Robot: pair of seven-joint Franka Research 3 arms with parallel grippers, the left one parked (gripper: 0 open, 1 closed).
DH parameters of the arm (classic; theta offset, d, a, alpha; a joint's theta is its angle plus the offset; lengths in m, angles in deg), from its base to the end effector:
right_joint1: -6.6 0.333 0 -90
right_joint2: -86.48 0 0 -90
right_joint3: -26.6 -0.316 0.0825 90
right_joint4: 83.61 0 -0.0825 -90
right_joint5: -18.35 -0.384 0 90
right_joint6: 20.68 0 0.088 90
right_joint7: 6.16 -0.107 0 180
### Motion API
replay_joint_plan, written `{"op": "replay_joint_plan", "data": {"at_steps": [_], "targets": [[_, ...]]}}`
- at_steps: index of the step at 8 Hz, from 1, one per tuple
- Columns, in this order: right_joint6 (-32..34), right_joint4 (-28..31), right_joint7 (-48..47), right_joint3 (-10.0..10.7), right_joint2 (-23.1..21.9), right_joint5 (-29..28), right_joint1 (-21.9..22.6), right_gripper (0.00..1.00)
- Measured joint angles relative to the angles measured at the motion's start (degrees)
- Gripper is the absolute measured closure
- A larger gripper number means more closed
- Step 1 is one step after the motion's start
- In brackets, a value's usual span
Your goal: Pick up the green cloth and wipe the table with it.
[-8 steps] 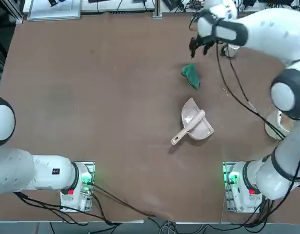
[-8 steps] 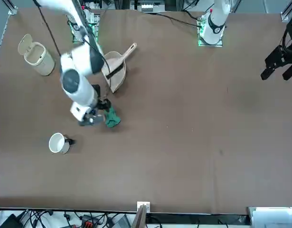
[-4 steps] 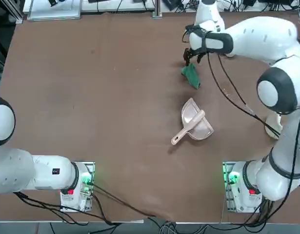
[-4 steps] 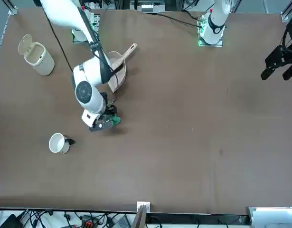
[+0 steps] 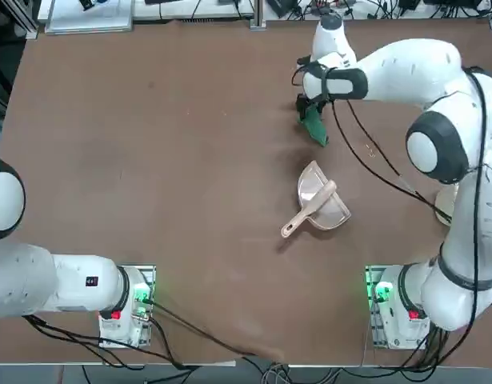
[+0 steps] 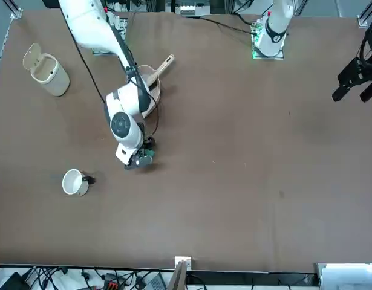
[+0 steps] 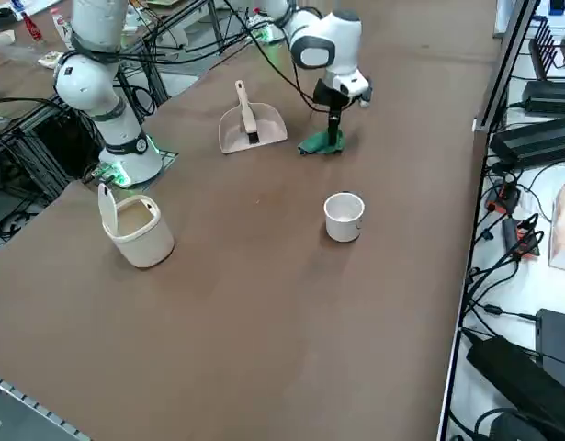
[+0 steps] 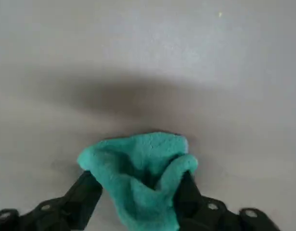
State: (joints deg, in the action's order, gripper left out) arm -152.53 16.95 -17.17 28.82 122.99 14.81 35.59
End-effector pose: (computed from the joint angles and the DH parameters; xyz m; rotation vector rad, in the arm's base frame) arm 0.5827 0.2975 0.1986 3.1065 0.3719 -0.1442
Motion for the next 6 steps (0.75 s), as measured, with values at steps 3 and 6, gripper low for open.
{"op": "replay_joint_plan", "data": {"at_steps": [3, 6], "targets": [[1.27, -0.55, -4.69, 0.16, -0.38, -1.16, -0.02, 0.80], [16.56, -1.91, -2.25, 1.60, -6.64, -1.15, -2.99, 0.88]]}}
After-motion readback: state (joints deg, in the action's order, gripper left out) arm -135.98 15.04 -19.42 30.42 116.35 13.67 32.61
